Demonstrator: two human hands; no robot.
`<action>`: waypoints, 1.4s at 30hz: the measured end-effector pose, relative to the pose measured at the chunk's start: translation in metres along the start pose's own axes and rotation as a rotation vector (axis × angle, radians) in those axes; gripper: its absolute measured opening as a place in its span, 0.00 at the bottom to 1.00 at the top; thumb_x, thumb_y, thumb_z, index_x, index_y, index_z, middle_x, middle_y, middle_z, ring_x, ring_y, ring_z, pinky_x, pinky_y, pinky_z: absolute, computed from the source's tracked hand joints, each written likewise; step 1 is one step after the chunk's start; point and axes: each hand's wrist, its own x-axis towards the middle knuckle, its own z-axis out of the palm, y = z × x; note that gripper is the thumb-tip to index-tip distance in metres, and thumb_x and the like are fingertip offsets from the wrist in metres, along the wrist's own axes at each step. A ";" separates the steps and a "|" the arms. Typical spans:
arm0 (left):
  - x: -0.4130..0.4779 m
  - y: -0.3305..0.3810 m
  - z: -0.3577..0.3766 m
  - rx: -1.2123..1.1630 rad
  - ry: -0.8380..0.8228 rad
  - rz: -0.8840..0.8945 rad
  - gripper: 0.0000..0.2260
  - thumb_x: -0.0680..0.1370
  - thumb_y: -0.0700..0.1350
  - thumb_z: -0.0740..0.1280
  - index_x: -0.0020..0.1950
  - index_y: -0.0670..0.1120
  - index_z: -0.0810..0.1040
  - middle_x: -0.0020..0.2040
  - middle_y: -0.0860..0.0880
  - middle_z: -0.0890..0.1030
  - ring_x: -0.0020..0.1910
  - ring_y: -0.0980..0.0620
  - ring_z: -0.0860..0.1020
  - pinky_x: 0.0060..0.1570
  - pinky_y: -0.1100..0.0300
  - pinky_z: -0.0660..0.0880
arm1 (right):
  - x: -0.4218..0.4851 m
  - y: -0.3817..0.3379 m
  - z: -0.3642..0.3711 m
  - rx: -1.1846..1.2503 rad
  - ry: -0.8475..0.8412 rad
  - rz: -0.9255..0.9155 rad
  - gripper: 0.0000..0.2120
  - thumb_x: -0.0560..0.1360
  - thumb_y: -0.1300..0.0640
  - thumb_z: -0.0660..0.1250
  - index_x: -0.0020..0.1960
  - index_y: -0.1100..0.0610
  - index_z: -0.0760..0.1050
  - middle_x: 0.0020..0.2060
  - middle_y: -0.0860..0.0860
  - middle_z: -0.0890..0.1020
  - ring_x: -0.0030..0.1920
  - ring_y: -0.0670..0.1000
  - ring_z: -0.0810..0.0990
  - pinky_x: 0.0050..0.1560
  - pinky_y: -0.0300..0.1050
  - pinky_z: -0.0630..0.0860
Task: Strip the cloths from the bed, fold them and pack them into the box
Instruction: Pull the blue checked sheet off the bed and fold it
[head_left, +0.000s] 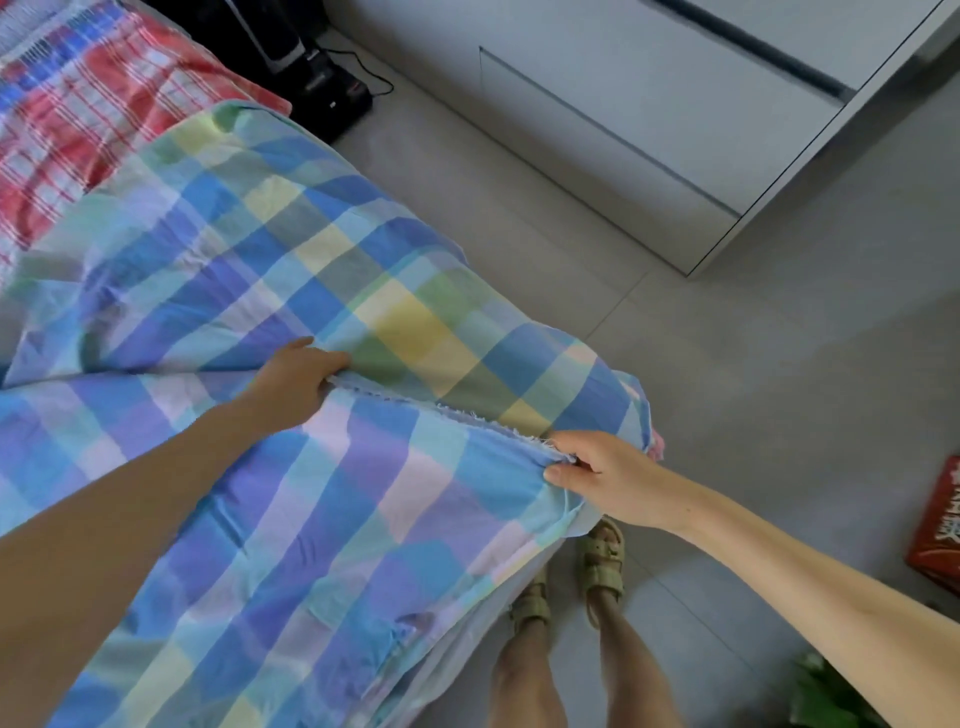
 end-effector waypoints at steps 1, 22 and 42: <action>-0.005 0.001 -0.014 -0.072 0.074 -0.070 0.06 0.68 0.42 0.55 0.41 0.49 0.70 0.30 0.43 0.77 0.31 0.41 0.78 0.45 0.47 0.74 | -0.004 -0.001 0.001 0.022 0.014 -0.005 0.14 0.79 0.57 0.62 0.39 0.64 0.65 0.32 0.50 0.64 0.33 0.46 0.61 0.34 0.41 0.56; 0.290 0.160 -0.113 0.037 0.330 -0.135 0.07 0.76 0.41 0.60 0.44 0.41 0.76 0.48 0.38 0.80 0.52 0.38 0.74 0.51 0.53 0.62 | -0.032 0.102 -0.223 0.928 0.659 0.037 0.14 0.76 0.71 0.56 0.43 0.62 0.79 0.34 0.49 0.84 0.34 0.47 0.82 0.36 0.39 0.77; 0.344 0.338 0.012 -0.721 -0.159 -0.435 0.31 0.61 0.46 0.70 0.63 0.47 0.69 0.52 0.52 0.75 0.50 0.53 0.75 0.48 0.65 0.73 | 0.108 0.172 -0.301 0.859 0.343 0.089 0.14 0.71 0.73 0.58 0.30 0.59 0.66 0.30 0.56 0.70 0.33 0.53 0.73 0.37 0.52 0.78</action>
